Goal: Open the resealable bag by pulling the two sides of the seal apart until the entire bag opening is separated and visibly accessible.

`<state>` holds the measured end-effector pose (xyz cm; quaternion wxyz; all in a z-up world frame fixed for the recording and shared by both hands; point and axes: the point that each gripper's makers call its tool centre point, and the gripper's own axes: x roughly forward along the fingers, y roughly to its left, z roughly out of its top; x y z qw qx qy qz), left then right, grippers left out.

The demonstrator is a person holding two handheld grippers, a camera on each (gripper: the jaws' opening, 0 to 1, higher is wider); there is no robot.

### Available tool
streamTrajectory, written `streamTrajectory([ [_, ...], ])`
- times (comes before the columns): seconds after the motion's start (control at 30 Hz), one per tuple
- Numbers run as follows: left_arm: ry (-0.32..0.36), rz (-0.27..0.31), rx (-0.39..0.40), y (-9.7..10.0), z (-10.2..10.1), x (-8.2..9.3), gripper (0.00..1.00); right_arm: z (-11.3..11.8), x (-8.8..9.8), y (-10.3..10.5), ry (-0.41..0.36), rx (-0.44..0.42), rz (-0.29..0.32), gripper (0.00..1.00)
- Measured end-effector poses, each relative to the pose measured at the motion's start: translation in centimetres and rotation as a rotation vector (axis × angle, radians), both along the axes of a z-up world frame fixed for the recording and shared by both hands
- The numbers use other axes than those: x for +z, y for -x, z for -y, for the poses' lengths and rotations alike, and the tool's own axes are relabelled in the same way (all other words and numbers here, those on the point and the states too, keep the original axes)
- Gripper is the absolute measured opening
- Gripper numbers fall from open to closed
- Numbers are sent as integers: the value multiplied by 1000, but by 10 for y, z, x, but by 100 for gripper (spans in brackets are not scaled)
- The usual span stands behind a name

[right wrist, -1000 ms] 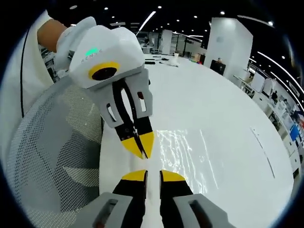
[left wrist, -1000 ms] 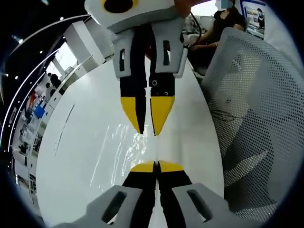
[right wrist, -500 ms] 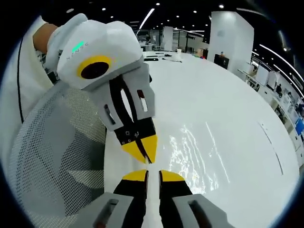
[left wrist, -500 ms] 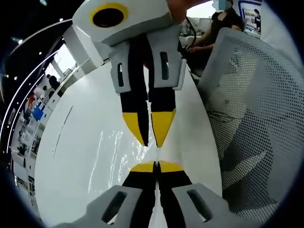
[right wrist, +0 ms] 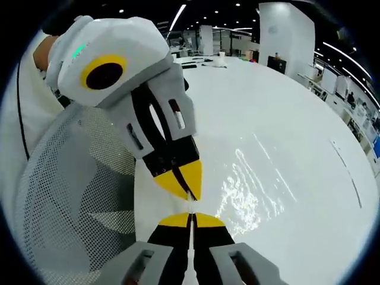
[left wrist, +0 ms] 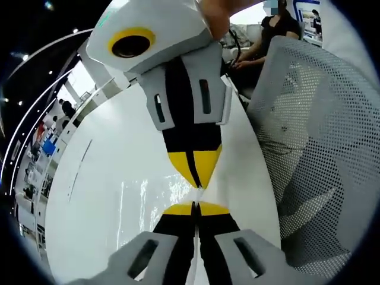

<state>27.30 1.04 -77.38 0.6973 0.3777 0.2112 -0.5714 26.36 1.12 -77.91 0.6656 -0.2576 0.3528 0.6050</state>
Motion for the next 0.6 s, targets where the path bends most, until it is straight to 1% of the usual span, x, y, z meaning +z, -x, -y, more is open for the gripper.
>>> streamTrajectory([
  [0.1, 4, -6, 3, 0, 0, 0, 0, 0, 1, 0, 1, -7, -4, 0],
  [0.2, 1, -12, 7, 0, -2, -1, 1, 0, 1, -2, 7, -8, 9, 0],
  [0.37, 2, 8, 23, -4, -7, 1, 10, -3, 2, -4, 16, -16, 7, 0],
  [0.5, 11, 11, 28, -4, -11, 4, 15, -5, 1, -3, 28, -19, 2, 0],
  [0.6, 16, 41, 11, -3, -13, 8, 17, -5, -1, -5, 41, -24, 0, 0],
])
